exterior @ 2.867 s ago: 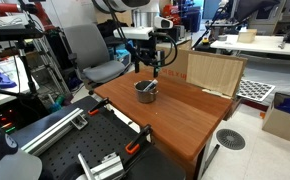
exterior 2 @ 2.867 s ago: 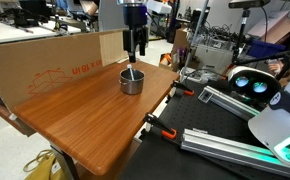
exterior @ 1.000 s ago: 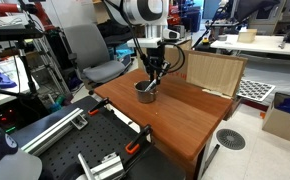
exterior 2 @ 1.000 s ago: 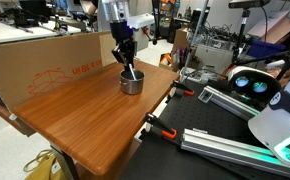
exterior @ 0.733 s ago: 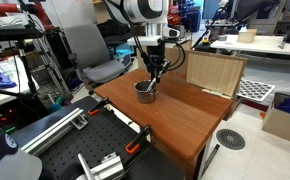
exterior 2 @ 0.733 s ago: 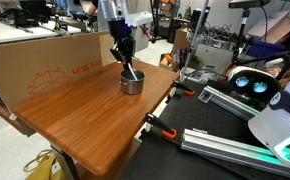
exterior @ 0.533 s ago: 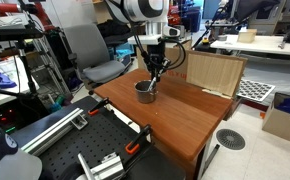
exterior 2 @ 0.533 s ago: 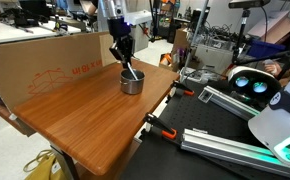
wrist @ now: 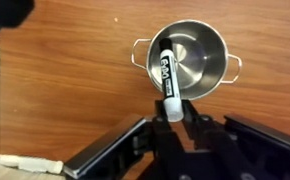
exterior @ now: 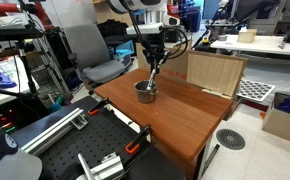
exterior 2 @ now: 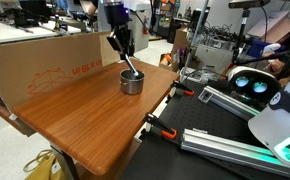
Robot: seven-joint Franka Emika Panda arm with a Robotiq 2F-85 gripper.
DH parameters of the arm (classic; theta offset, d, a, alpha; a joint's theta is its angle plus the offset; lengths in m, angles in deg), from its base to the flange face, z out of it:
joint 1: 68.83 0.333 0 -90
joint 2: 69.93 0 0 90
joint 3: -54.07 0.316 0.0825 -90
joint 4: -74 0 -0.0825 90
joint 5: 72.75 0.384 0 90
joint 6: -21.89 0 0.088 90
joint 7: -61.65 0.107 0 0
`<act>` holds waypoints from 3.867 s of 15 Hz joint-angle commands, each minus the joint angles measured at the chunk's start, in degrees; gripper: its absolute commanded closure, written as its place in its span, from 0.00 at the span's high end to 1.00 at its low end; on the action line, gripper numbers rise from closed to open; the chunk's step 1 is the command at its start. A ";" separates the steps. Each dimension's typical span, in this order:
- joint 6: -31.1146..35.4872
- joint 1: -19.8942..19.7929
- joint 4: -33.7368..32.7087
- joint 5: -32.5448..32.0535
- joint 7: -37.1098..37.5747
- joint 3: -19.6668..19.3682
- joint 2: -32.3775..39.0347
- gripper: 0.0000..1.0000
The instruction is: Remove the marker from the silver pot
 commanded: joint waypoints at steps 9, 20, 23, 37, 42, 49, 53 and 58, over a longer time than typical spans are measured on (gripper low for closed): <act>-15.24 0.50 -2.91 5.99 -9.47 3.63 -9.46 0.06; -27.76 8.29 -14.73 0.21 -0.46 6.95 3.55 0.06; -29.71 10.24 -19.11 -2.77 2.71 6.35 9.33 0.06; -43.31 17.78 -42.22 -11.67 8.95 4.04 30.32 0.06; -42.05 20.64 -45.83 -18.17 9.90 2.26 34.13 0.06; -41.97 23.17 -48.36 -23.29 9.50 1.48 36.89 0.06; -42.21 23.84 -48.93 -24.58 9.42 1.06 37.87 0.06; -43.71 24.18 -49.61 -25.69 8.54 0.92 38.67 0.55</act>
